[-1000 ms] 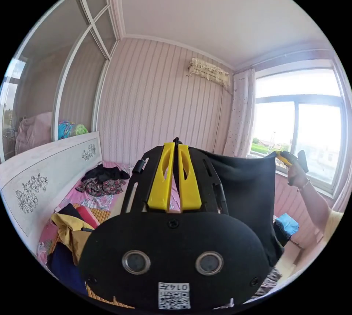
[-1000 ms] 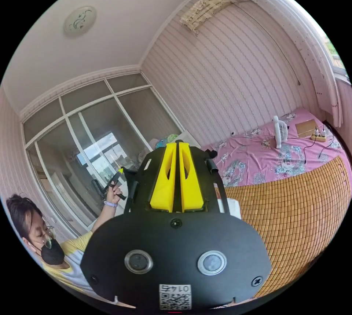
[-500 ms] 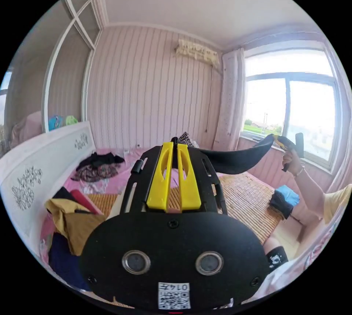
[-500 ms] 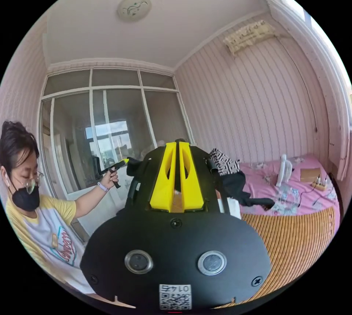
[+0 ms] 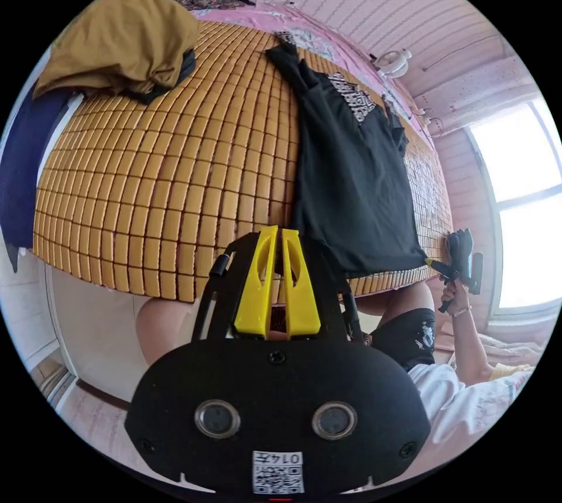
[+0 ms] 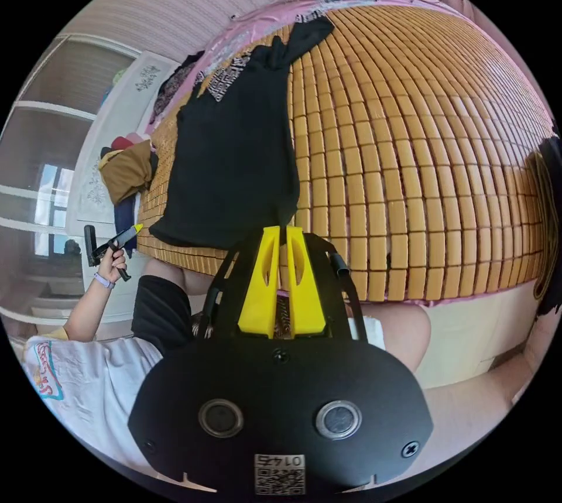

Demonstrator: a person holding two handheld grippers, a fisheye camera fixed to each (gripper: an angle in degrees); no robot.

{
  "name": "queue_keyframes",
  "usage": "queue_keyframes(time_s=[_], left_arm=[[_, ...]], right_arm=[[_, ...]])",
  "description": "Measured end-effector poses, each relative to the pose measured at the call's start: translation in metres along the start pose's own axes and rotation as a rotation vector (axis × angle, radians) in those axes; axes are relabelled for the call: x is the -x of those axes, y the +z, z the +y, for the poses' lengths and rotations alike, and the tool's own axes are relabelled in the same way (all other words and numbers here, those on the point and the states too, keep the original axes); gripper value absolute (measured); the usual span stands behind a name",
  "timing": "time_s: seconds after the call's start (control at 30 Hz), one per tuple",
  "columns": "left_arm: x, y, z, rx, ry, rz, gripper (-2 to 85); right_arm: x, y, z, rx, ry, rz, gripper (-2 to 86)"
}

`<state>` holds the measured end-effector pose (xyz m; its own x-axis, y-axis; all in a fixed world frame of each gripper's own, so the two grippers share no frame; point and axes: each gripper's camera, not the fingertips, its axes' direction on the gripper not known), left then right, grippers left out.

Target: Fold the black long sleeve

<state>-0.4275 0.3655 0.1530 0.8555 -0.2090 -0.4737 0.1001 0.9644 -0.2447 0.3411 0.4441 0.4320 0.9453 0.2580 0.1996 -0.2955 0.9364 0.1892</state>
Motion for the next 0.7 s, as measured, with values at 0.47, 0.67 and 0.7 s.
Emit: queue_keyframes(time_s=[0.47,0.67,0.7], left_arm=[[-0.068,0.073,-0.076,0.179,0.262,-0.158,8.8],[-0.065,0.096,-0.109,0.21,0.29,-0.202,4.4],[-0.059,0.094,-0.115,0.207,0.279,-0.178,2.5]], right_arm=[[0.028,0.014,-0.056,-0.053,0.028,0.109,10.2],[0.038,0.044,-0.086,0.062,0.035,0.111,8.4],[0.039,0.044,-0.088,0.058,0.037,0.118,7.6]])
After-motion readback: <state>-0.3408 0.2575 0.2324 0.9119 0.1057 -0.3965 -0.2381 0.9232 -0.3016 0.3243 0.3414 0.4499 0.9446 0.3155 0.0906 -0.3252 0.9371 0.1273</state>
